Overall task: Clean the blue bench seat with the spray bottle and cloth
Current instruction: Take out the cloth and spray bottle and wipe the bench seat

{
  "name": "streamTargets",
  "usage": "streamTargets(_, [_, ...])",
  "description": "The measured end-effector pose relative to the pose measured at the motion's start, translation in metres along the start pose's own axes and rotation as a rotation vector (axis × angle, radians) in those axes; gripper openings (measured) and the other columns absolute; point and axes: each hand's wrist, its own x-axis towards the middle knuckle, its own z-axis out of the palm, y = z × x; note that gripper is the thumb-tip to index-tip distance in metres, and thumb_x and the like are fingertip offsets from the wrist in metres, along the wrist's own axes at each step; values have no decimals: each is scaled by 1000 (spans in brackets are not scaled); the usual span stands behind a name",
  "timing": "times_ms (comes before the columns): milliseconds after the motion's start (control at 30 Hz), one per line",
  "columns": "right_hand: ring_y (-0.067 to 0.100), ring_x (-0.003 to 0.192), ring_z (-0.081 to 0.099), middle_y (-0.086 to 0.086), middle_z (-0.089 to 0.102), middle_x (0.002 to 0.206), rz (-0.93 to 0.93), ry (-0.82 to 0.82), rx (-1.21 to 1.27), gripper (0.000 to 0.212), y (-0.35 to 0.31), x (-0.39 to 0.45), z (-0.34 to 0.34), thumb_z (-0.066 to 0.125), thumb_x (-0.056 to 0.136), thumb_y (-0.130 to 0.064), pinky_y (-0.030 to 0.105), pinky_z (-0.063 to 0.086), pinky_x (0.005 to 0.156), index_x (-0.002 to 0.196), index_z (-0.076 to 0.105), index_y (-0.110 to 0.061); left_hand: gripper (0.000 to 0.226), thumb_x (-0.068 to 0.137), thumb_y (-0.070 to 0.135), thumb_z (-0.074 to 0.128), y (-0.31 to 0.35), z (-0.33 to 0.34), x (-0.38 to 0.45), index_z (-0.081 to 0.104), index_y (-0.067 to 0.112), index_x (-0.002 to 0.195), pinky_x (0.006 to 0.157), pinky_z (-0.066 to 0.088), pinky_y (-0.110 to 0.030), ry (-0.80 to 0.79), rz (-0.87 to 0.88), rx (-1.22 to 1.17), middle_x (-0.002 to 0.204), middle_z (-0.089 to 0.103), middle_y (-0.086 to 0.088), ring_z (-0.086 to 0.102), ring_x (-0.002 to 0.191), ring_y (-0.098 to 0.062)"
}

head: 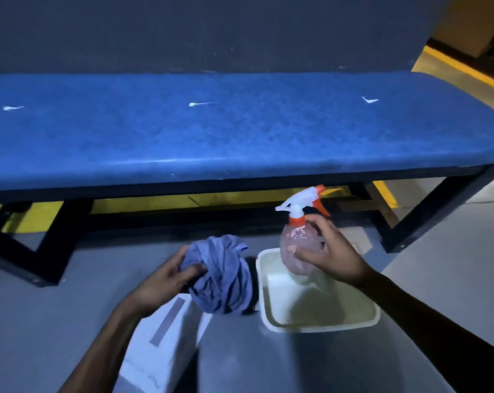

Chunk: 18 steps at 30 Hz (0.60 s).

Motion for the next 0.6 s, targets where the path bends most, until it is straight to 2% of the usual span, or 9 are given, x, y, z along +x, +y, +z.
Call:
streamTargets(67, [4,109,56,-9,54,125,-15,-42,-32,65,-28,8,33,83,74,-49,26,47,95,129,50,-37,37,96,19,70,1,-32,-7,56,16,130,76,61,-31,27,-36,37,108,78,-7,74,94,-15])
streamTargets(133, [7,111,56,-8,52,129,-29,-57,-46,71,-48,18,72,83,74,-50,25,46,97,134,50,-31,55,78,39,76,5,-55,-15,55,14,122,75,60,-35,33,-74,135,100,75,-13,70,87,-19])
streamTargets(200, [-3,109,55,-14,50,128,-20,-34,-1,71,-61,26,112,83,75,-50,18,44,96,135,51,-31,64,67,45,73,10,-73,-26,53,8,115,73,56,-38,34,-100,217,89,69,-14,64,81,-22])
streamTargets(267, [-18,103,54,-26,51,120,-31,23,57,59,-68,35,150,84,77,-42,5,41,92,127,54,-34,61,72,41,74,15,-91,-38,51,5,115,73,56,-40,14,-126,268,89,68,-20,64,80,-21])
streamTargets(300, [-20,103,55,-28,54,118,-29,46,96,52,-69,39,166,84,77,-39,4,43,90,121,56,-34,57,74,42,74,16,-100,-43,52,9,115,75,56,-41,1,-138,287,94,69,-24,65,82,-21])
streamTargets(367, [-12,107,61,-26,62,118,-15,100,121,48,-66,44,196,82,76,-35,10,48,90,119,59,-37,43,78,42,75,19,-116,-57,57,23,111,78,56,-42,-34,-151,309,100,68,-26,65,84,-21])
streamTargets(433, [-14,104,60,-32,63,111,-2,144,134,44,-56,46,222,79,78,-23,6,45,88,109,61,-47,19,90,28,73,19,-128,-72,60,28,103,79,57,-41,-46,-148,322,94,71,-19,66,84,-18])
streamTargets(500, [-9,97,63,-28,67,103,45,216,160,35,-46,46,239,76,80,-19,14,50,86,100,63,-45,14,99,10,66,18,-134,-86,59,21,104,78,57,-39,-50,-142,317,87,71,-10,67,83,-16])
streamTargets(600, [9,94,69,-13,71,102,46,279,219,36,-17,44,265,68,82,-4,22,53,82,107,68,-30,24,94,14,69,16,-141,-99,54,7,111,76,56,-36,-47,-152,312,87,67,-18,65,82,-20])
